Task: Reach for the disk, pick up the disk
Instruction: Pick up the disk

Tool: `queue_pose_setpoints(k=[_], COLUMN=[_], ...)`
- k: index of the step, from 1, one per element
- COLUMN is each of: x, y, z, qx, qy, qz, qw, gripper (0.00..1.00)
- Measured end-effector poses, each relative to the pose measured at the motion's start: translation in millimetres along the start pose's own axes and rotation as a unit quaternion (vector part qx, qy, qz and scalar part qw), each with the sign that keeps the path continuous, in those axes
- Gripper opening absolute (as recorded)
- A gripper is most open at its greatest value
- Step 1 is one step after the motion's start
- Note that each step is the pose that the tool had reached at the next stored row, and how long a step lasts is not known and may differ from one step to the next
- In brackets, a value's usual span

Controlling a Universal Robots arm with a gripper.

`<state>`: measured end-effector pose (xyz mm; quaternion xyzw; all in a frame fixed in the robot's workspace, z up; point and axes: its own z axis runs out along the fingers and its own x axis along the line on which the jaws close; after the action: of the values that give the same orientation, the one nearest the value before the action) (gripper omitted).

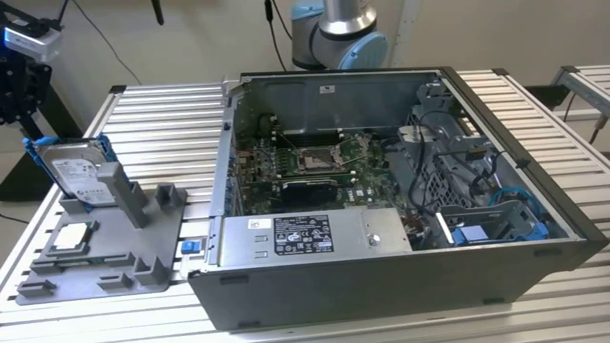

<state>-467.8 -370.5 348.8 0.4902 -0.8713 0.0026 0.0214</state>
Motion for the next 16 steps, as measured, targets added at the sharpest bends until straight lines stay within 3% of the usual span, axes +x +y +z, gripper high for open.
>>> queue_pose_setpoints(k=[4,8,11,16], x=[-0.1,-0.7,-0.7,-0.8], y=[0.1,0.7,0.8,0.8], z=[0.0,0.0,0.0,0.0], qx=[0.0004,0.0017,0.0028,0.0045], qy=[0.0002,0.0010,0.0014,0.0022], qz=[-0.011,-0.037,-0.063,-0.105], qw=[0.9999,0.9993,0.9980,0.9945], gripper=[0.00,0.00,0.00,0.00])
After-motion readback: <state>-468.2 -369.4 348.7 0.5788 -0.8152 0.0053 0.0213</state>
